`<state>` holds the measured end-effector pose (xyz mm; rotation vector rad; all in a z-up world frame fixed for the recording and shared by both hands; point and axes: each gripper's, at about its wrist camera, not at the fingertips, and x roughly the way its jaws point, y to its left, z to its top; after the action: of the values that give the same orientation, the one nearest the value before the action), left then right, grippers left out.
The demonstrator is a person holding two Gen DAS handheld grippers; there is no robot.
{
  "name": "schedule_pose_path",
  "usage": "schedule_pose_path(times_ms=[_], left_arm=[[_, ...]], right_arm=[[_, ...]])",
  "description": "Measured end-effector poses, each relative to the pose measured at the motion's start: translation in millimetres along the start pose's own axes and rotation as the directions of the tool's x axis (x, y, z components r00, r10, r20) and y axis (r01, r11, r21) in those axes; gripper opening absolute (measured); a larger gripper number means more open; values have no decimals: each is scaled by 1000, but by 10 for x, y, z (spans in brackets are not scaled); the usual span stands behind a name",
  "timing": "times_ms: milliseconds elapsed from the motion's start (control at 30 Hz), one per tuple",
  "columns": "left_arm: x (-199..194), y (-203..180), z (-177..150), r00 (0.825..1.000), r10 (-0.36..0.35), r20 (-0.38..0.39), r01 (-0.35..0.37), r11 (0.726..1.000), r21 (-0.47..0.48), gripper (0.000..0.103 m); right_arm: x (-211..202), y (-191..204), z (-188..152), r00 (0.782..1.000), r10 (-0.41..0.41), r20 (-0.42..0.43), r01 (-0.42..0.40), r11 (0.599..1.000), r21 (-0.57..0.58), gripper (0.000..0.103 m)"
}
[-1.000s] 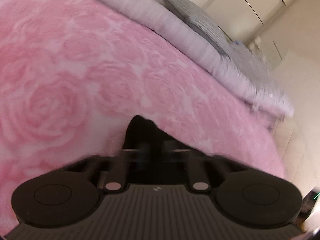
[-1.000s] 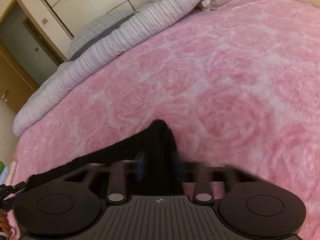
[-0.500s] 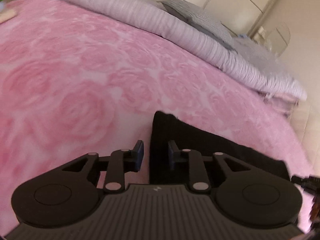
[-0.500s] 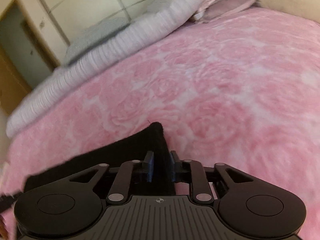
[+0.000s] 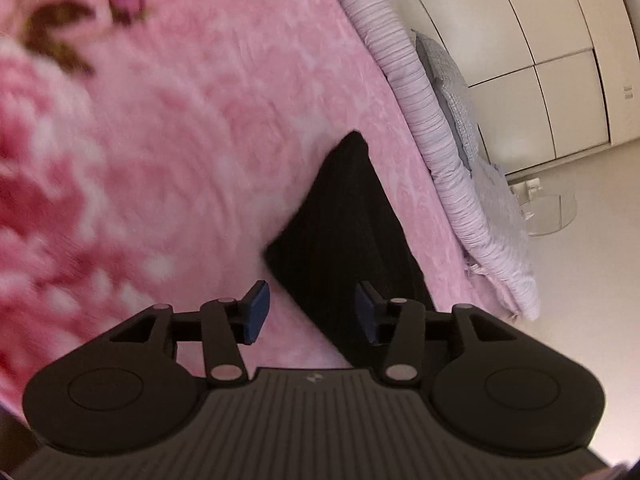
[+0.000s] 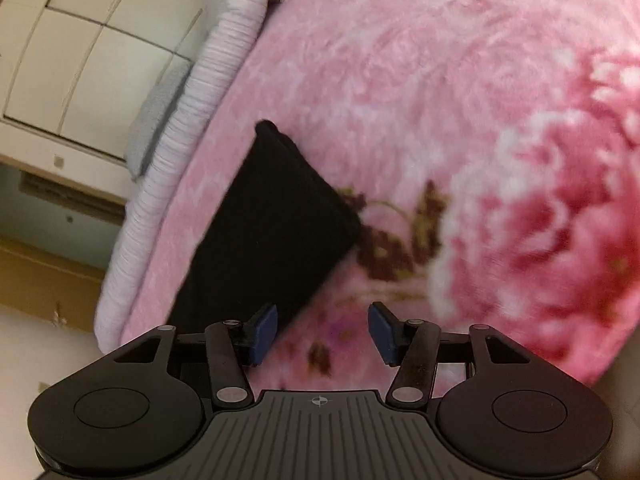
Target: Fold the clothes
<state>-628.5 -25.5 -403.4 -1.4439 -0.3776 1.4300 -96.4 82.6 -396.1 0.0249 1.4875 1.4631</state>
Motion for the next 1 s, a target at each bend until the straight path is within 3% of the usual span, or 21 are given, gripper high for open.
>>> schedule_pose_path(times_ms=[100,167,200,233,267,333,467,600,733,833,933,1000], left_arm=[[187,25,13,999,28,22,-27,998,-52,41],[286,37,17,999,31,40,-28,997,-70,36],[320,17,15,998,41,42,-39,998,-42,29],[348,-9,13,998,52,45,-51,999,-7,17],[348,-55,8,997,63,49,-65,996,59,14],[314,-124,15,995,76,58,-84,984,155,11],[207,-98,91,993,104,63,-116,963,241,12],[331,-45,1,987,148,56,-158,931,329,15],[170,-276,-8,972,217,87,-234,894,381,19],[-66,-497,-25,951,243,190,-304,837,454,19],[-11,-753,-101,975,173,141,-222,810,543,19],[231,-983,-208,988,136,79,-155,770,619,19]], right_arm=[[122,1,87,1000,-4,24,2,997,83,55],[172,2,132,999,0,40,-4,993,115,55],[197,11,142,999,0,45,-5,993,115,54],[222,30,135,999,-2,45,-2,996,95,34],[229,43,132,999,-10,46,7,998,60,14],[171,74,124,997,-30,71,31,999,-9,7],[27,73,177,989,-43,144,48,998,-29,5],[203,-61,160,994,-87,59,90,994,-54,7],[61,80,174,992,-117,42,122,982,-145,26],[-170,366,171,975,-172,138,207,928,-309,28],[-215,735,63,961,-113,251,229,832,-505,28],[-4,968,-54,979,-39,198,155,773,-615,28]])
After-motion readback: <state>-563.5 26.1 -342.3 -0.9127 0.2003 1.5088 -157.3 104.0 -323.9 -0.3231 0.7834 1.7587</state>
